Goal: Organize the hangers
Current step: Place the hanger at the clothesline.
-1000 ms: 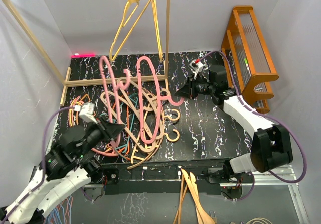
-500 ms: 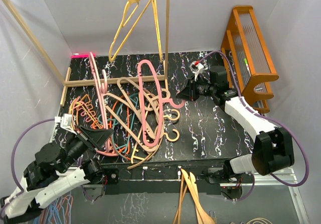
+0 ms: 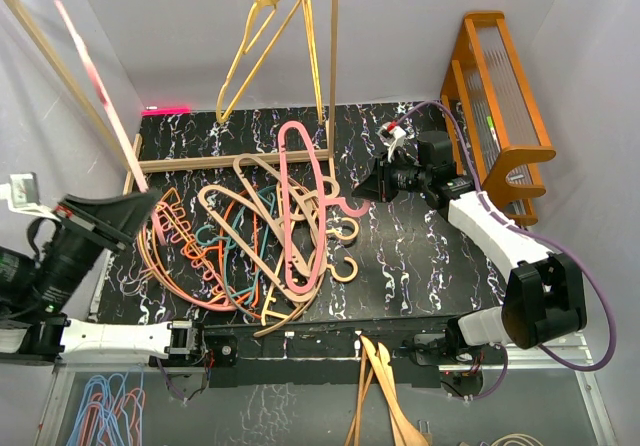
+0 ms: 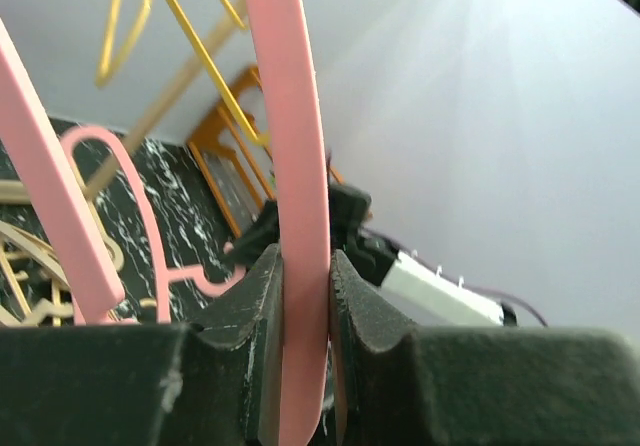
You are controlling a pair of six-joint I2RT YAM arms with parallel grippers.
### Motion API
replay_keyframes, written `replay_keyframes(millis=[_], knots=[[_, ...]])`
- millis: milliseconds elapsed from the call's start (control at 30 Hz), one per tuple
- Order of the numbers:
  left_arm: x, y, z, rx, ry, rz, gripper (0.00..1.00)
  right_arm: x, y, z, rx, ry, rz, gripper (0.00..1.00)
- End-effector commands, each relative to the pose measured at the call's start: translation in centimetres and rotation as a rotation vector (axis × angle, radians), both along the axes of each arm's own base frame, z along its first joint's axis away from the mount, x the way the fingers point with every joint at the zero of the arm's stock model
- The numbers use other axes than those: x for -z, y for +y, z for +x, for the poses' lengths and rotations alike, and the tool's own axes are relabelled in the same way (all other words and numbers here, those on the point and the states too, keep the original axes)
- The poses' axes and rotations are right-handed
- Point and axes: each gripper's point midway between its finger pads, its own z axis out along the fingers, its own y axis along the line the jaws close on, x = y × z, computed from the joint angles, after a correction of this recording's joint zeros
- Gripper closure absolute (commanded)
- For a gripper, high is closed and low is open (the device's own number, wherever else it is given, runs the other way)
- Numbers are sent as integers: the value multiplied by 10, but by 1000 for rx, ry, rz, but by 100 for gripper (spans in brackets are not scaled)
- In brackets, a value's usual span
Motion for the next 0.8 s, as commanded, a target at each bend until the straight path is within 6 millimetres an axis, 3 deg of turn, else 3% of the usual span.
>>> replay_keyframes(millis=[0, 133, 333, 633, 767], knots=[[-20, 13, 23, -196, -6, 103, 100, -22, 0, 15, 2, -98, 1, 92], [-30, 19, 28, -239, -14, 121, 100, -17, 2, 16, -8, -70, 7, 92], [-58, 6, 32, -277, -34, 232, 100, -12, 6, 21, -11, -33, 15, 92], [-98, -54, 33, -292, -152, 424, 100, -7, 4, 24, -1, -17, -9, 92], [-126, -72, 31, -280, -232, 457, 100, -3, 2, 21, -5, -10, -27, 92]])
